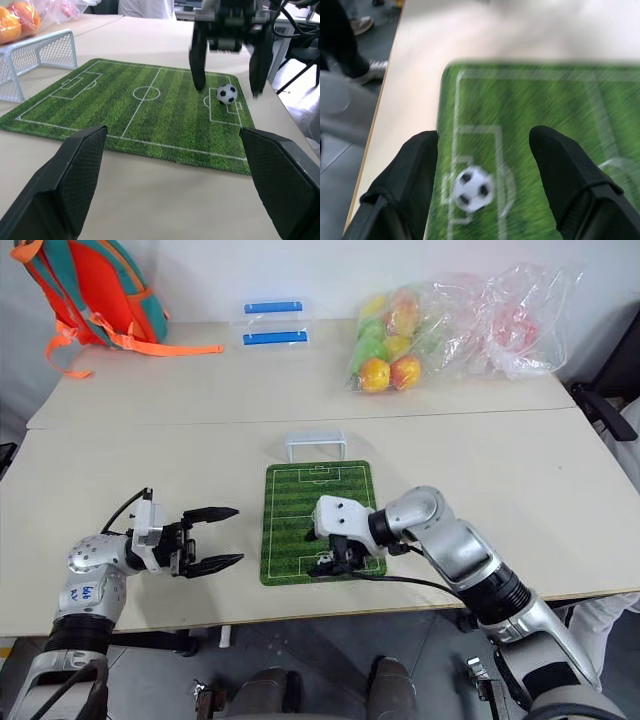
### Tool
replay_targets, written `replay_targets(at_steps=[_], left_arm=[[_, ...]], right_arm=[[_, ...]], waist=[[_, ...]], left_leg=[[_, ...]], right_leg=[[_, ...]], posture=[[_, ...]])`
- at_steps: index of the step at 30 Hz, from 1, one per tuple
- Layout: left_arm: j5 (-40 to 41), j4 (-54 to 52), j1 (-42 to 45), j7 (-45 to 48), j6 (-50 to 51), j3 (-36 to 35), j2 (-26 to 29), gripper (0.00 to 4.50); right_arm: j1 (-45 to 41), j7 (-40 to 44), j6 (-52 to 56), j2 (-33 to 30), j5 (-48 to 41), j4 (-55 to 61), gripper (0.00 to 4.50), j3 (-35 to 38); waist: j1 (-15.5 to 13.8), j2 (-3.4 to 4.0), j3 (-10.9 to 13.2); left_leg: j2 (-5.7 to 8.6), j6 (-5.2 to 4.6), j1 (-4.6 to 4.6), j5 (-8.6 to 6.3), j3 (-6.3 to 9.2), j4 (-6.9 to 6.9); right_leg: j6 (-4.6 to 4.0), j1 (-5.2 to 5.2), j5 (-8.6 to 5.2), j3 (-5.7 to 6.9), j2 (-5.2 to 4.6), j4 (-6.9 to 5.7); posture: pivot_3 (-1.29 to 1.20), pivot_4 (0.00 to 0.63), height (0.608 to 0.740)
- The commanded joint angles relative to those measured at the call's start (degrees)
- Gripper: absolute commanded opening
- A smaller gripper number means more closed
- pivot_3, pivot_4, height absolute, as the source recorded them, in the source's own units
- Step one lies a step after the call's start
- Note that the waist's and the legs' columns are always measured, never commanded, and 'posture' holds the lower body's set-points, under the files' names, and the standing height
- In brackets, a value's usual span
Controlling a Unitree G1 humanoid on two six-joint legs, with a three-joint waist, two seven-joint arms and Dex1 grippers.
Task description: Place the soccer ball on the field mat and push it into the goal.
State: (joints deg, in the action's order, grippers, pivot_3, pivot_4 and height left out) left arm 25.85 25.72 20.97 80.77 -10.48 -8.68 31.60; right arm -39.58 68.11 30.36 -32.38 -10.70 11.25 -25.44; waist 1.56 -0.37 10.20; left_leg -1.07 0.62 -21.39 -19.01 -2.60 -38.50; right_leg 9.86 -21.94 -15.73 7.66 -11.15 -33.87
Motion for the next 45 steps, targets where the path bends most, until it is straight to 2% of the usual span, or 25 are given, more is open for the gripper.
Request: replay_targets(at_steps=[1, 2, 5, 9, 12, 16, 24, 28, 34, 39, 45], left_arm=[[0.03, 0.23, 0.83, -0.09, -0.82, -0.07, -0.26, 4.50], [0.02, 0.37, 0.92, -0.07, -0.87, -0.04, -0.28, 4.50], [0.23, 0.84, 1.33, 0.73, -0.89, 0.19, -0.36, 4.50], [0.42, 1.50, 1.88, 1.63, -0.96, 0.33, -0.36, 4.50], [0.42, 1.70, 2.10, 1.80, -1.09, 0.26, -0.33, 4.50], [0.46, 1.57, 1.81, 2.06, -1.11, 0.18, -0.07, 4.50], [0.59, 0.40, 1.09, 1.81, -0.75, 0.00, 0.08, 4.50], [0.49, 0.40, 1.22, 1.70, -0.77, -0.13, 0.38, 4.50], [0.07, 2.09, 3.21, 1.24, -1.85, -0.28, 0.28, 4.50], [-0.52, 3.96, 4.91, 0.57, -3.14, -0.03, -0.32, 4.50], [-2.30, 6.71, 6.71, -2.34, -3.68, 0.32, -0.90, 4.50]], right_arm=[[-1.06, -0.44, 3.41, -0.37, -3.18, 6.09, 3.10, 3.48], [-1.08, -0.62, 3.94, -0.44, -3.43, 6.54, 3.10, 3.70], [3.89, 1.36, 3.24, -4.87, -6.05, 13.13, 2.50, 6.38], [9.62, 1.48, 1.96, -8.92, -5.78, 16.91, 1.09, 6.06], [13.18, 0.76, 2.37, -9.69, -6.54, 17.68, 0.01, 6.54], [15.22, 0.10, 0.54, -9.02, -5.35, 15.06, 0.01, 5.63], [12.17, -0.57, -5.51, -3.98, -1.32, 3.71, 0.01, 2.02], [6.20, -2.34, -10.51, -0.09, 1.35, -7.88, 0.01, 3.26], [-6.73, -10.71, -16.70, 2.17, 4.03, -21.97, 0.01, 10.64], [-10.32, -15.44, -12.40, 3.26, 0.80, -17.44, 0.01, 17.42], [-4.35, -14.80, -7.93, 0.14, -2.96, -7.67, 0.01, 21.62]], waist=[[-0.02, 0.00, 0.00], [-0.02, 0.00, 0.00], [-0.65, 0.00, 0.00], [-1.24, -0.01, 0.00], [-1.24, -0.01, 0.00], [-1.34, -0.01, 0.00], [-1.20, -0.01, 0.00], [-1.10, -0.01, 0.00], [-0.95, 0.01, 0.02], [-0.74, 0.01, 0.02], [-0.35, 0.00, 0.02]], left_leg=[[0.00, 0.00, 0.00, 0.00, 0.00, 0.00], [0.00, 0.00, 0.00, 0.00, 0.00, 0.00], [0.01, 0.00, -0.04, 0.00, 0.03, 0.00], [0.01, -0.01, -0.05, -0.08, 0.00, 0.01], [0.01, -0.01, -0.04, -0.08, -0.03, 0.01], [0.00, -0.01, -0.04, -0.08, -0.04, -0.06], [0.00, -0.01, -0.04, -0.08, -0.03, -0.11], [-0.01, -0.01, -0.03, -0.08, -0.06, -0.15], [-0.01, -0.01, -0.06, -0.08, -0.04, -0.16], [-0.01, 0.00, -0.06, -0.08, -0.03, 0.02], [0.01, 0.00, -0.07, -0.08, -0.05, 0.28]], right_leg=[[0.00, 0.00, 0.00, 0.00, 0.00, 0.00], [0.00, 0.00, 0.00, 0.00, 0.00, 0.00], [0.00, 0.00, 0.00, 0.03, -0.01, 0.03], [0.00, 0.00, 0.00, 0.03, 0.00, 0.08], [0.00, 0.00, 0.00, 0.01, 0.00, 0.08], [0.00, 0.00, 0.00, 0.00, 0.00, 0.07], [0.00, 0.01, 0.00, 0.00, 0.00, 0.04], [0.00, 0.01, 0.00, 0.00, 0.00, 0.01], [0.00, -0.01, 0.00, 0.01, 0.00, -0.01], [0.00, -0.04, 0.00, 0.06, 0.00, 0.03], [0.00, -0.14, 0.00, 0.10, 0.00, 0.07]], posture=[[0.00, 0.150, 0.740], [0.00, 0.150, 0.740], [0.00, 0.150, 0.740], [0.00, 0.150, 0.740], [0.00, 0.150, 0.740], [0.00, 0.150, 0.740], [0.00, 0.150, 0.740], [0.00, 0.150, 0.740], [0.00, 0.150, 0.740], [0.00, 0.150, 0.740], [0.00, 0.150, 0.740]])
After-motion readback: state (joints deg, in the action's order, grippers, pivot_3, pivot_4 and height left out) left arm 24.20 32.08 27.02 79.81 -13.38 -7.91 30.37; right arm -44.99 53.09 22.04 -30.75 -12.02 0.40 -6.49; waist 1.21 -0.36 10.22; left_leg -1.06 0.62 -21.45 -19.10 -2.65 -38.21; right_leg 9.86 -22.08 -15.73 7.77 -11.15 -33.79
